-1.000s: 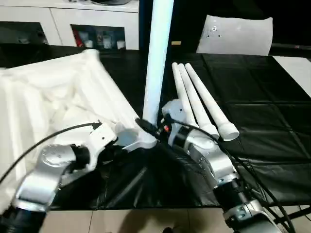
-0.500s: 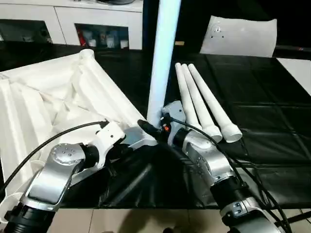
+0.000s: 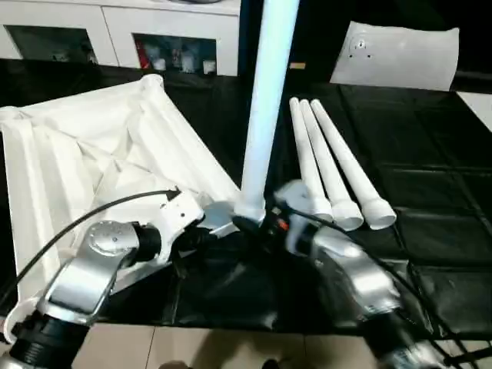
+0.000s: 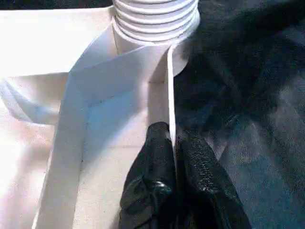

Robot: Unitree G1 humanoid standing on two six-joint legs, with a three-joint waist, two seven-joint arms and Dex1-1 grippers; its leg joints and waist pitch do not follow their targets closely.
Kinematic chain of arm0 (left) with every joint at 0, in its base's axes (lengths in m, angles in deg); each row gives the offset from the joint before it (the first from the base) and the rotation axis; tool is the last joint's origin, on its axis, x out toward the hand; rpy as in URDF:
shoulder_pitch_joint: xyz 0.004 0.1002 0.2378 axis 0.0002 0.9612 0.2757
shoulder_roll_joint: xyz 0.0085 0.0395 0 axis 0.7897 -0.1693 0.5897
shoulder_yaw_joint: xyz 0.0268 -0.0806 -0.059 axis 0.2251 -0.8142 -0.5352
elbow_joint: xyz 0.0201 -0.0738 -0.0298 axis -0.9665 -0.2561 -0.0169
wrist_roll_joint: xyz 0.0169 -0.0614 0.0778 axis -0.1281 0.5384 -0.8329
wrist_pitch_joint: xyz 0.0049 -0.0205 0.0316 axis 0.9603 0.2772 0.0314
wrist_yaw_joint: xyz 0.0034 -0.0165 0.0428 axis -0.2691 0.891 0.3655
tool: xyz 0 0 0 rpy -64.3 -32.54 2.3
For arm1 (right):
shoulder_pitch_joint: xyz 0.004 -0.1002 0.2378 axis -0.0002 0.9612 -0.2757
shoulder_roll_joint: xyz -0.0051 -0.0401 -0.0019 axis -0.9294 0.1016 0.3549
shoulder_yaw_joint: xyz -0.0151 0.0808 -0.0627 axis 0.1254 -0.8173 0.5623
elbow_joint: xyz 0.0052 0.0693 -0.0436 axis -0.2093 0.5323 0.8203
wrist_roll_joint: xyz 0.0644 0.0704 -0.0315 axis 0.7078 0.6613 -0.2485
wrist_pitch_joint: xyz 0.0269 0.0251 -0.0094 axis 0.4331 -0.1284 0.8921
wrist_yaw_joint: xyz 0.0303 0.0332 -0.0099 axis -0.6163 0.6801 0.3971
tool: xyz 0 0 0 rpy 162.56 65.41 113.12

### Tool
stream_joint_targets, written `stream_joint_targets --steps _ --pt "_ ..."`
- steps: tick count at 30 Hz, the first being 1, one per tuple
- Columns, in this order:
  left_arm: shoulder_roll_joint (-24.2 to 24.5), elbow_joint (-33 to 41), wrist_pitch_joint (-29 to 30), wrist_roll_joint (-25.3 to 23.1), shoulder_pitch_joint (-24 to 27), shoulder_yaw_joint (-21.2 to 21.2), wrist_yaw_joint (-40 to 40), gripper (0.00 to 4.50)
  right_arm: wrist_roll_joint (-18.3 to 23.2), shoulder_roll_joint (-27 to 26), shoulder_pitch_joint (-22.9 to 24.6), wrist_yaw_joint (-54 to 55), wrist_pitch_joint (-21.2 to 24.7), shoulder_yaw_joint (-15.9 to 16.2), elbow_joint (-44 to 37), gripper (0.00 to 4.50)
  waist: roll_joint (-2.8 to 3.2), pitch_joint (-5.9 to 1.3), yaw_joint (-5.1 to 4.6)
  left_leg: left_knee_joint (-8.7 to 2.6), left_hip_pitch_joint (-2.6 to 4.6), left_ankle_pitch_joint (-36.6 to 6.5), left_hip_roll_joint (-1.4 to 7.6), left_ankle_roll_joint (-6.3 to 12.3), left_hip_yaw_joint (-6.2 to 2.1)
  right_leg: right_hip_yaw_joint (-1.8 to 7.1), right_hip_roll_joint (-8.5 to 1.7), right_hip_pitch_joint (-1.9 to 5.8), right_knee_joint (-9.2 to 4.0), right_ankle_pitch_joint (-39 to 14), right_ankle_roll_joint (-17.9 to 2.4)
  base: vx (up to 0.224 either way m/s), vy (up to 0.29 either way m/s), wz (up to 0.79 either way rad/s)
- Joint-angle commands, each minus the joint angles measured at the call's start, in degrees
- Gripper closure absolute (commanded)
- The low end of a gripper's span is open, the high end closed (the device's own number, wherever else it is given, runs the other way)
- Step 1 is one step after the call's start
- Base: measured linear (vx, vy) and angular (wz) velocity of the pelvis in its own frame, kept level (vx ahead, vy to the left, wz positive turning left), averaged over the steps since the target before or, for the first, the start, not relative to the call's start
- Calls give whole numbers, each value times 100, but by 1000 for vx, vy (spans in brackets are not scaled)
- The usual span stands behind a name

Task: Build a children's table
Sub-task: Rotate leg to tighten

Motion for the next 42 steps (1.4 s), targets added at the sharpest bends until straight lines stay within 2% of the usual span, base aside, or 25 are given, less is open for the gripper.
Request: stream_joint_targets --steps 1,4,6,7,8,11,14,17,18,20,25,26,29,31,34,42 --pt "78 -173 -320 -5 -117 136 -222 450 19 165 124 -310 140 253 -388 4 87 -281 4 -298 -31 -738 56 104 60 243 -421 350 -405 -258 -959 0 0 0" --pt "138 -274 -454 5 -159 203 -369 450 26 358 179 -446 170 257 -621 4 92 -281 4 -300 -32 -817 75 104 54 244 -430 334 -413 -525 -941 0 0 0" --pt "194 -400 -745 33 -215 277 -594 450 32 599 207 -554 201 193 -878 4 84 -285 3 -296 -29 -817 80 99 51 244 -432 327 -410 -581 -960 0 0 0" --pt "194 -400 -745 33 -215 277 -594 450 32 599 207 -554 201 193 -878 4 82 -303 21 -280 -20 -732 83 118 55 245 -428 333 -401 -464 -972 0 0 0" --pt "231 -509 -1024 117 -288 348 -884 450 -53 861 165 -604 170 96 -1058 4 78 -307 36 -271 -19 -628 77 151 57 243 -419 331 -390 -318 -980 0 0 0" --pt "270 -577 -1143 150 -333 408 -1062 450 -37 977 122 -651 229 33 -1159 4 81 -339 80 -247 -6 -459 76 181 66 242 -418 345 -332 71 -1025 0 0 0" --pt "359 -699 -1344 169 -401 533 -1384 450 39 1149 19 -797 319 -40 -1250 4 86 -351 128 -237 -9 -432 77 185 71 238 -431 354 -311 175 -1083 0 0 0" --pt "463 -907 -1687 87 -524 730 -1719 450 -4 1433 -173 -1176 255 53 -1122 4 64 -370 148 -225 -4 -402 76 192 72 237 -428 371 -290 245 -1099 0 0 0" --pt "477 -947 -1762 68 -552 774 -1779 450 3 1486 -203 -1299 239 89 -1082 4 75 -363 157 -220 -5 -420 75 191 75 236 -432 364 -292 223 -1109 0 0 0" --pt "486 -986 -1842 54 -588 839 -1882 450 65 1557 -235 -1543 226 153 -1033 4 48 -376 167 -211 -13 -454 76 200 75 237 -447 383 -290 146 -1113 0 0 0" --pt "469 -1128 -2053 39 -679 930 -2075 450 207 1643 -287 -1871 171 238 -929 4 37 -392 191 -191 -25 -340 77 241 71 230 -454 392 -262 255 -1168 0 0 0" --pt "464 -1176 -2115 31 -711 959 -2127 450 245 1640 -319 -1972 166 248 -863 31 37 -397 192 -188 -22 -349 76 238 73 232 -457 395 -262 235 -1169 0 0 0" --pt "455 -1307 -2288 4 -793 1041 -2249 450 288 1646 -435 -2226 117 336 -631 39 28 -393 192 -175 -35 -421 68 231 70 224 -456 391 -269 76 -1180 0 0 0" --pt "453 -1335 -2321 1 -809 1055 -2266 450 263 1649 -465 -2264 78 372 -564 74 38 -384 189 -180 -28 -492 74 204 70 224 -461 381 -276 -62 -1190 0 0 0" --pt "428 -1430 -2400 -24 -861 1087 -2290 450 225 1648 -521 -2446 36 434 -412 89 31 -385 199 -168 -31 -556 75 168 66 226 -465 376 -279 -257 -1174 0 0 0" --pt "426 -1616 -2558 -61 -923 1125 -2326 450 193 1568 -613 -2594 -73 543 -100 166 24 -400 221 -152 -28 -546 76 155 65 223 -468 369 -264 -286 -1166 0 0 0"
